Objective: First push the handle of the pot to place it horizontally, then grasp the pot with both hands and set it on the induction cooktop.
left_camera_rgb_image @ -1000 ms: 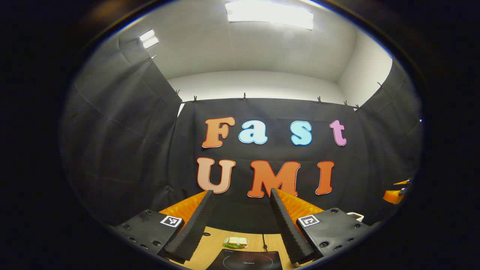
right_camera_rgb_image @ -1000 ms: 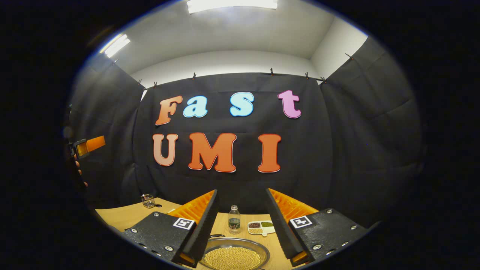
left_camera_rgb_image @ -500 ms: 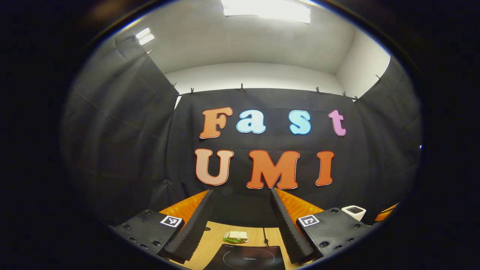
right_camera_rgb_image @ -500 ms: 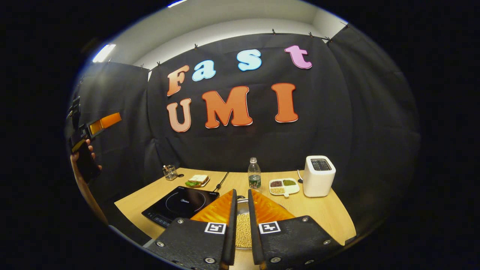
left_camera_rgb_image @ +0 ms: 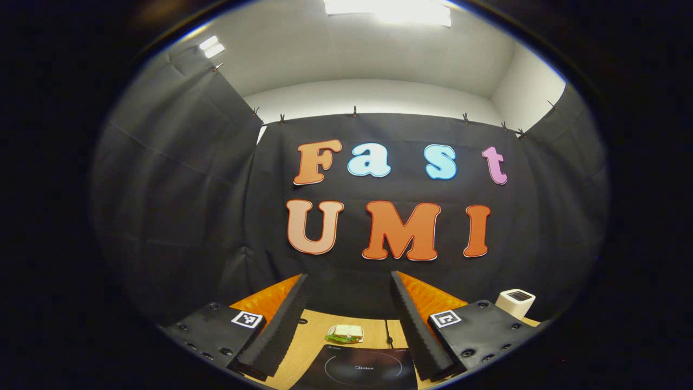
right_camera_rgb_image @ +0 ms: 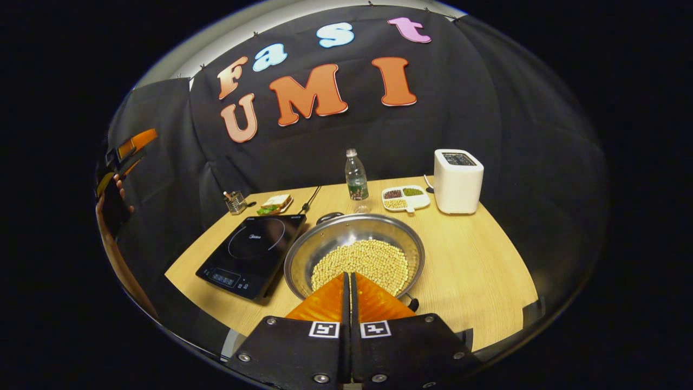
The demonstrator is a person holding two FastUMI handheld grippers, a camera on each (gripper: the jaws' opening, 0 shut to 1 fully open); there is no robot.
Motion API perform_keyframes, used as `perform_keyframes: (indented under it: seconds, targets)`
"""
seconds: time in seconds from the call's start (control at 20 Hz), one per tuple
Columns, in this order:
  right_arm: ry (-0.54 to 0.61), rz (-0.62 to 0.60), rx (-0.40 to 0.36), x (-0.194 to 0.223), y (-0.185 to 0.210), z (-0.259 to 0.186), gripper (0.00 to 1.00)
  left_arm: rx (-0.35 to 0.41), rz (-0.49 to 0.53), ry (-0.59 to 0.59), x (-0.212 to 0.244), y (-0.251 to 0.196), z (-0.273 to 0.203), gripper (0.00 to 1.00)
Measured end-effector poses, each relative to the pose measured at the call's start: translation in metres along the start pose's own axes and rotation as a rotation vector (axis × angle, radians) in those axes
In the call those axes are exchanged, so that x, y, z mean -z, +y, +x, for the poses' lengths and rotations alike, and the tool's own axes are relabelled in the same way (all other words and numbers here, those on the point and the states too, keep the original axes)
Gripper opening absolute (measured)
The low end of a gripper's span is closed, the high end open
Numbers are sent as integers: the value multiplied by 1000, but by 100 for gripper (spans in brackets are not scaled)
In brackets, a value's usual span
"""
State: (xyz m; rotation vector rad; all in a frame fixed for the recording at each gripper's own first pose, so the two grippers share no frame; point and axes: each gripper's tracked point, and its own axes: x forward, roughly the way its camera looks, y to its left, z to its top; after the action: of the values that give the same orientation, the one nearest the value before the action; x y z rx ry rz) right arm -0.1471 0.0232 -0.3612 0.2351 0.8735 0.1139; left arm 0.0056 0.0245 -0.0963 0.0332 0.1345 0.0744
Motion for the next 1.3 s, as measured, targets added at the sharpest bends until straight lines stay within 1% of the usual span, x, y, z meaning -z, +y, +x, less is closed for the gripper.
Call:
perform_keyframes:
  seconds: [0.15,0.25,0.35,0.45,0.55,0.65,0.7,0.85,0.95,1.15,1.3]
  targets:
    - [117,61,7,33,-5,6,0,-6,-2,-2,3,2,0,97]
    - [165,98,21,52,-9,14,0,-7,-5,-5,4,4,0,97]
    - [237,147,4,79,-5,25,0,-12,4,-6,7,5,1,97]
    - [278,164,-1,96,-5,30,0,-4,1,7,15,-1,2,96]
    - [300,175,-3,104,-5,32,0,11,-9,21,19,-8,3,96]
    - [341,234,-29,116,-3,34,0,20,-19,26,23,-13,5,96]
    - [365,265,-28,123,-3,39,0,21,-20,29,25,-15,7,97]
    - [410,354,-16,125,-6,49,0,39,-29,62,38,-26,12,97]
    - [420,413,-29,119,-2,53,0,44,-36,76,42,-29,13,97]
    - [421,430,-19,110,-2,61,0,28,-42,87,45,-27,19,96]
    - [469,416,-20,116,-2,63,0,30,-39,93,46,-32,21,96]
